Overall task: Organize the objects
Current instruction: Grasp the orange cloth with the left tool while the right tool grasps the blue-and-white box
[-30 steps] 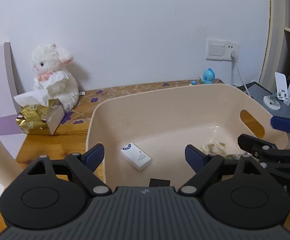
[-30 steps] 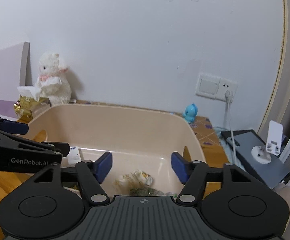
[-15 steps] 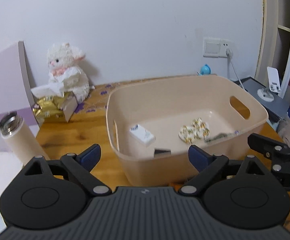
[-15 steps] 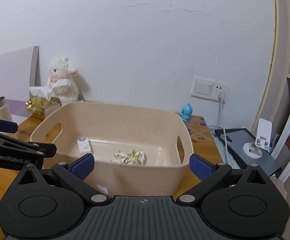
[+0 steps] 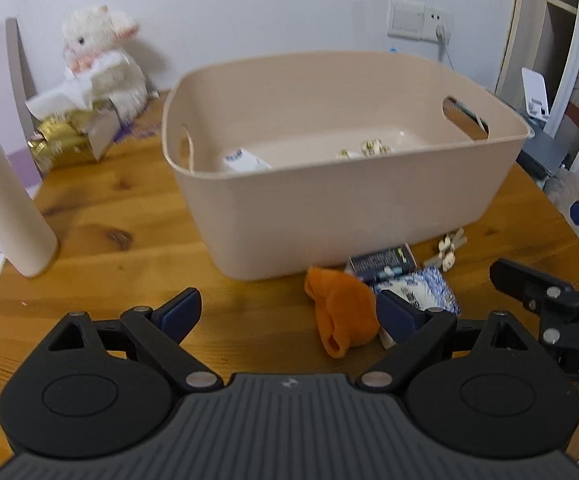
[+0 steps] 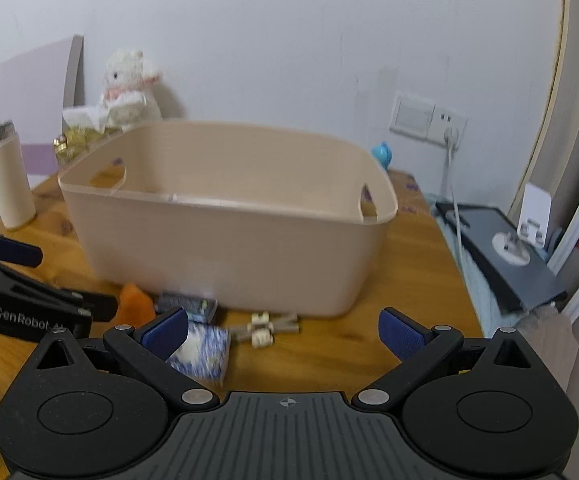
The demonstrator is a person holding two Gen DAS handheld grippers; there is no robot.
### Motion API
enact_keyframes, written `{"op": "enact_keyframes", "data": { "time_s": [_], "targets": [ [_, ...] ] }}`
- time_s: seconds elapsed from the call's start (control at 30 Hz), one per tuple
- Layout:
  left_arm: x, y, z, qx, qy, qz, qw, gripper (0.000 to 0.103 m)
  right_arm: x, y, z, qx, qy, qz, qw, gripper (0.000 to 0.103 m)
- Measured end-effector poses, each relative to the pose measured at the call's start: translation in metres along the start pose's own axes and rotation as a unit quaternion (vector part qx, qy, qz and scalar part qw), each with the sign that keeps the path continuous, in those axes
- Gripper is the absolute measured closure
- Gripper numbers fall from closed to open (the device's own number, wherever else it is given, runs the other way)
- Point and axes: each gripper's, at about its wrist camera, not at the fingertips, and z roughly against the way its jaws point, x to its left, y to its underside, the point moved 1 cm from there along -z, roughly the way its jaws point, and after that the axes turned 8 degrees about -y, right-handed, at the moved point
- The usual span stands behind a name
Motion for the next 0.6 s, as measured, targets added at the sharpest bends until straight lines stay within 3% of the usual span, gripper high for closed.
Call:
{"op": "enact_keyframes", "data": {
  "time_s": [0.3, 0.6],
  "targets": [
    [-0.005, 0.013, -0.041, 0.051, 0.009, 0.001, 0.9986, 0.008, -0.001, 0.019, -0.032, 0.052, -0.007, -0.008, 0.999, 0.000],
    [0.016, 0.018, -0.054, 0.052, -0.004, 0.026, 0.9983, 0.008, 0.023, 0.026, -0.056, 0.077, -0.050, -0.004, 0.996, 0.000]
  ]
}}
